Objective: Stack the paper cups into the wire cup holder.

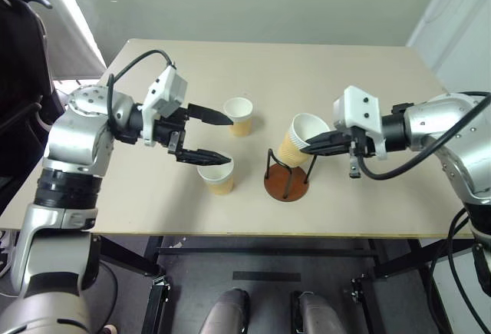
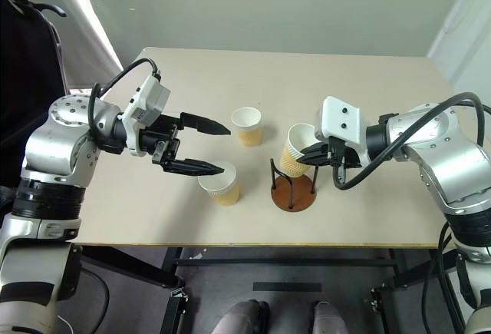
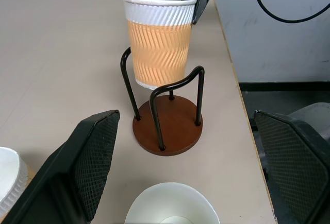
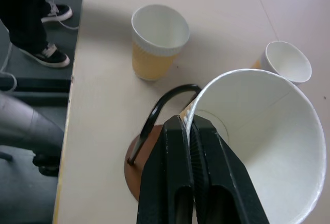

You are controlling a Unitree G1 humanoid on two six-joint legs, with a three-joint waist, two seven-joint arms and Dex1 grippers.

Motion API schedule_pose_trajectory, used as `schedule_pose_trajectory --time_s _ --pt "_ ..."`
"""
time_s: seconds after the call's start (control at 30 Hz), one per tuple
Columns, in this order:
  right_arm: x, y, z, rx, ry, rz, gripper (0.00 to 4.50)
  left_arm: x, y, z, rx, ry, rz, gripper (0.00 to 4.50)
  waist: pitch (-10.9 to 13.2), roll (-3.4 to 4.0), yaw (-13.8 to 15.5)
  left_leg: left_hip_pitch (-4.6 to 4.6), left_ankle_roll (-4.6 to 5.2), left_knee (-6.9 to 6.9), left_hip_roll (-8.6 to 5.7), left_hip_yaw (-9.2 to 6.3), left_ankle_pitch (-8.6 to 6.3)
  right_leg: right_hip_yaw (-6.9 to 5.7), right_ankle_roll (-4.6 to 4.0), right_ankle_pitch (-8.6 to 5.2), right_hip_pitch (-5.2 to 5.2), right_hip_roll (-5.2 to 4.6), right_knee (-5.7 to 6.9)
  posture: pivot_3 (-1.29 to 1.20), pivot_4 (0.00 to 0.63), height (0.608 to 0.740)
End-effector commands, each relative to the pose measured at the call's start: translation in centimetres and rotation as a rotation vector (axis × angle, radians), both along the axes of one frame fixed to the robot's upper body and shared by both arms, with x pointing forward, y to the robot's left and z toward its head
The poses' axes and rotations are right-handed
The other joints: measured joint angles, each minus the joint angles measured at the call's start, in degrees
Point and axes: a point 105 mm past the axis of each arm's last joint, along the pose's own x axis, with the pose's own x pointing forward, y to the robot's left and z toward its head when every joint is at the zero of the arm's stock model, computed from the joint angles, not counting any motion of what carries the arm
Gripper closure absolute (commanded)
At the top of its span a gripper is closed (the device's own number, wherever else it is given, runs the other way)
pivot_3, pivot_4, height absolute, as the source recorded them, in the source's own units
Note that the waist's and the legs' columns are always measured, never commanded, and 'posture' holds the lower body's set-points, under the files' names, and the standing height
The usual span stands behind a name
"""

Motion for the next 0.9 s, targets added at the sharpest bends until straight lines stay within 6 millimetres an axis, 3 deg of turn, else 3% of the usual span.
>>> schedule_pose_trajectory --time_s 0.03,0.33,0.63,0.9 --pt "-0.3 0.3 1.3 0.031 -0.042 0.014 3.89 -0.4 0.0 1.4 -0.013 -0.056 -0.012 0.00 0.00 0.00 0.00 0.00 0.00 0.00 0.00 0.00 0.00 0.00 0.00 0.00 0.00 0.00 0.00 0.00 0.150 0.740" --pt "-0.1 0.5 2.0 0.075 -0.046 0.003 0.86 -0.3 -0.1 1.4 -0.009 -0.060 -0.002 0.00 0.00 0.00 -0.02 0.00 0.00 0.00 0.00 0.00 0.00 0.00 0.00 0.00 0.01 0.00 -0.01 0.00 0.150 0.740" --pt "-0.1 0.8 7.0 0.348 -0.031 -0.021 0.86 3.0 0.0 1.1 0.036 -0.182 0.171 0.00 0.00 0.00 0.00 0.01 0.01 0.00 0.00 0.00 0.02 0.00 -0.02 -0.01 0.00 0.00 0.01 0.00 0.150 0.740" --pt "0.0 0.6 7.4 0.380 -0.042 -0.047 0.86 5.9 0.5 2.0 0.038 -0.303 0.302 0.00 0.00 0.00 -0.07 -0.02 -0.01 0.00 -0.02 0.01 0.00 0.01 -0.02 -0.01 -0.03 0.00 -0.02 0.00 0.150 0.740"
